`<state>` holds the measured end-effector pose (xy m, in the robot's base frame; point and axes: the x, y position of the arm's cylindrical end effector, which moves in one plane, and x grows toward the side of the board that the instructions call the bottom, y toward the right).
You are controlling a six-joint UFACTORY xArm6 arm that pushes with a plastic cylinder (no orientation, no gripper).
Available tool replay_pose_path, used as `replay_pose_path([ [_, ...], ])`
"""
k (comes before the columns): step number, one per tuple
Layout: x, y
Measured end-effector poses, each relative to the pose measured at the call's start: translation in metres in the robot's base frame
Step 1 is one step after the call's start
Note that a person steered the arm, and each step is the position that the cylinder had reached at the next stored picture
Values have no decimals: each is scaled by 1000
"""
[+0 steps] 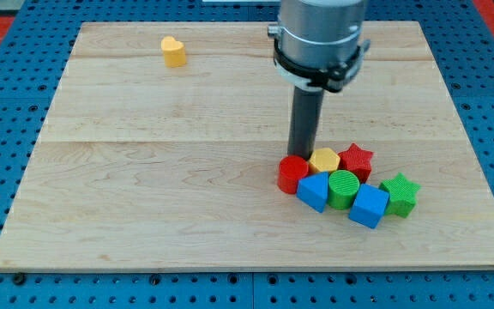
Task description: Push the yellow heart towards the group of blocks
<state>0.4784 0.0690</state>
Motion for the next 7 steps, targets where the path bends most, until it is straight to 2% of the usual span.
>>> replay_pose_path([
  [2, -13, -47],
  [3, -59, -108],
  [4, -119, -200],
  [5, -192, -252],
  [6, -244, -243],
  [7, -167, -184],
])
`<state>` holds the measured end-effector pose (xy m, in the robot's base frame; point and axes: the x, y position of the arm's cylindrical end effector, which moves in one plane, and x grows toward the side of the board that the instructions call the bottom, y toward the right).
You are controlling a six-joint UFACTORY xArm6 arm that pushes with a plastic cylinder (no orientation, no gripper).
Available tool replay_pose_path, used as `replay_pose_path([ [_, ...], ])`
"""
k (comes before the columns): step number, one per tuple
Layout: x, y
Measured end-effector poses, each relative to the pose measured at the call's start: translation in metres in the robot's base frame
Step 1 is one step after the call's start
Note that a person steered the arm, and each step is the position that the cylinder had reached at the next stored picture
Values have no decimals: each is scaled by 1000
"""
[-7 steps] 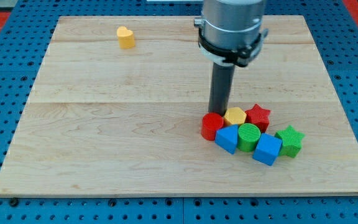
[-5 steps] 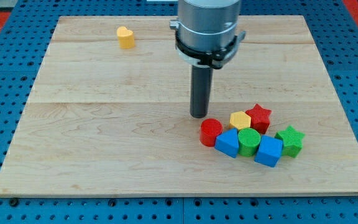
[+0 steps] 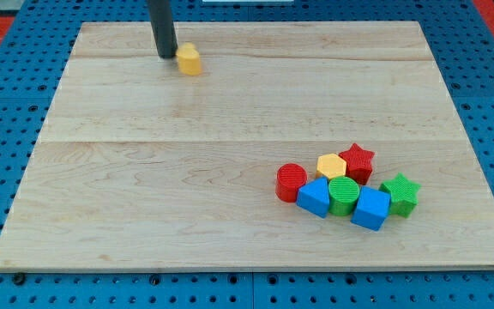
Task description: Push the yellow heart towards the group of blocks
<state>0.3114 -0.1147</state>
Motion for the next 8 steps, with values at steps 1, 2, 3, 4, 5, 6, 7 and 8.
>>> replay_pose_path([
  [1, 78, 15],
  [2, 56, -45],
  [3, -20, -95],
  [4, -52, -45],
  [5, -43, 56],
  [6, 15, 78],
  [7, 40, 83],
  [8, 3, 40],
])
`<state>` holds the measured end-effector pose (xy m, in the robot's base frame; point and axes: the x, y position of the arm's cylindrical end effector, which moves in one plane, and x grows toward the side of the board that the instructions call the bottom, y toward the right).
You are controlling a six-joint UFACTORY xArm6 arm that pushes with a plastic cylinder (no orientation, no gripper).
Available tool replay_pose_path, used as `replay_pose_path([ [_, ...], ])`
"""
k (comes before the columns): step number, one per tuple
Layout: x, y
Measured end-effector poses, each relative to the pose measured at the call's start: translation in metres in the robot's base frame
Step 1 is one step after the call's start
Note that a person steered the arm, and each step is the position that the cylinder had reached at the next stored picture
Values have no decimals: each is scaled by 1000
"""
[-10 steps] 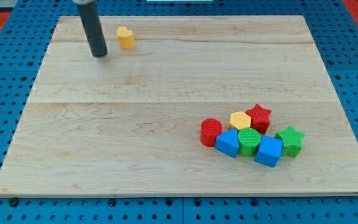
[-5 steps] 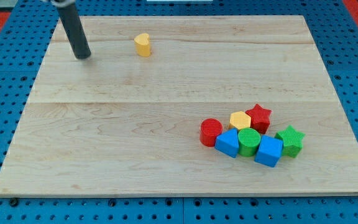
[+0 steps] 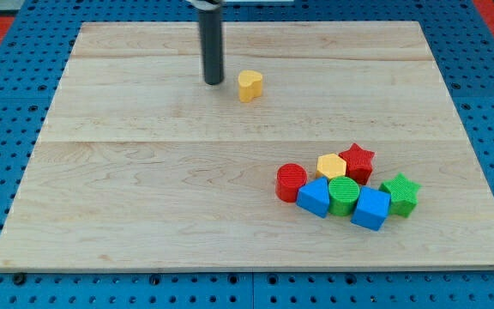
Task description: Push the yellow heart towards the group of blocks
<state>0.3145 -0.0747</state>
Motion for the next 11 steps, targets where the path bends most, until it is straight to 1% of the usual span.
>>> replay_pose_path([
  [1, -7, 60],
  [2, 39, 124],
  [3, 94, 145],
  [4, 69, 124],
  [5, 57, 89],
  [6, 64, 36],
  [7, 107, 62],
  [8, 132, 108],
  [9, 114, 78],
  [10, 119, 116],
  [11, 138, 118],
])
